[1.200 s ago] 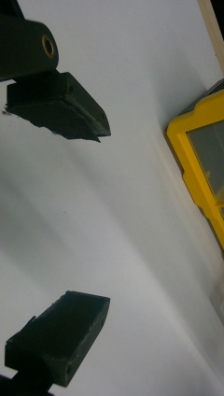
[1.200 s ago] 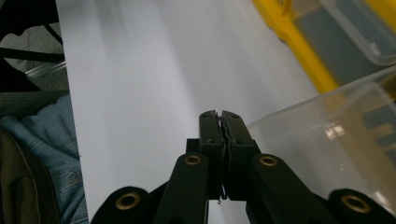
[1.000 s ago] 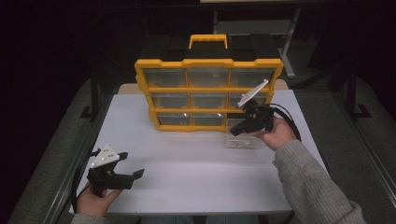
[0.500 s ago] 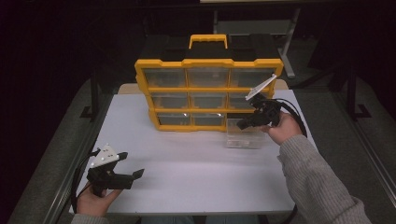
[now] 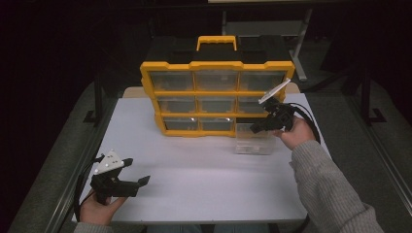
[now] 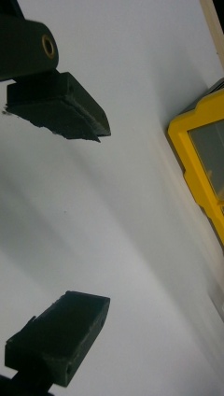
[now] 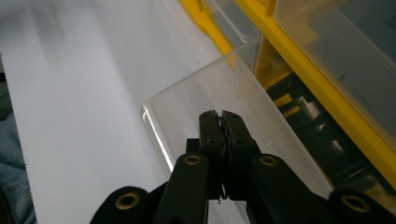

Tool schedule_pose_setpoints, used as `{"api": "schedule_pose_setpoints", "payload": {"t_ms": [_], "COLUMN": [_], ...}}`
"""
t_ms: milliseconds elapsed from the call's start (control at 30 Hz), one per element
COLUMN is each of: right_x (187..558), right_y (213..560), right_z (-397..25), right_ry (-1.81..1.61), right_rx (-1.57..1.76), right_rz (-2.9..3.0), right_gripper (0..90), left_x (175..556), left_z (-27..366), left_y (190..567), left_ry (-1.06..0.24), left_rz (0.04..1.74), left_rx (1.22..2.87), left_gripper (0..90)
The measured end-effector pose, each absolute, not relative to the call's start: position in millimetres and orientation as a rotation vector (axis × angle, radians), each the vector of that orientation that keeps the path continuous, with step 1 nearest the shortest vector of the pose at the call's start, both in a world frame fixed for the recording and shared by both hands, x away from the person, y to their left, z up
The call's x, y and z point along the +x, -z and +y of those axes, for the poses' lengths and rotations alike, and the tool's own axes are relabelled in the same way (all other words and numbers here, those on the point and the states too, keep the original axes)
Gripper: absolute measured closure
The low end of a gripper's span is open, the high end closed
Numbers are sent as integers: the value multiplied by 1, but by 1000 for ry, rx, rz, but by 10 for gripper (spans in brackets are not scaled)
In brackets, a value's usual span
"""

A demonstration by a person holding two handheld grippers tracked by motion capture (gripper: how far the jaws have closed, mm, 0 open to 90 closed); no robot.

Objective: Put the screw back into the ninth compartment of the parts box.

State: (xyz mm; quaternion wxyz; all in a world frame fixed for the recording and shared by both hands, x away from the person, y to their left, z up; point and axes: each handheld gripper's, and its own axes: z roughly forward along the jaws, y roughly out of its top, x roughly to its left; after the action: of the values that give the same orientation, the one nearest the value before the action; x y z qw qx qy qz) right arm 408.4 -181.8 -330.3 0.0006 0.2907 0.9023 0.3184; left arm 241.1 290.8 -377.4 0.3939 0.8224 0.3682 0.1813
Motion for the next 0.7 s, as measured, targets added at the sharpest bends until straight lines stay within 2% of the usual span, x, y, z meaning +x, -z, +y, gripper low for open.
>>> {"api": "schedule_pose_setpoints", "payload": {"t_ms": [700], "right_x": [412], "right_y": [348], "right_z": [-186], "right_ry": [-991], "right_rx": [967], "right_rz": [2820], "right_gripper": [861], "left_x": [242], "left_z": [289], "left_y": [378], "left_ry": [-455], "left_rz": [925], "left_rx": [2097], "left_gripper": [149]}}
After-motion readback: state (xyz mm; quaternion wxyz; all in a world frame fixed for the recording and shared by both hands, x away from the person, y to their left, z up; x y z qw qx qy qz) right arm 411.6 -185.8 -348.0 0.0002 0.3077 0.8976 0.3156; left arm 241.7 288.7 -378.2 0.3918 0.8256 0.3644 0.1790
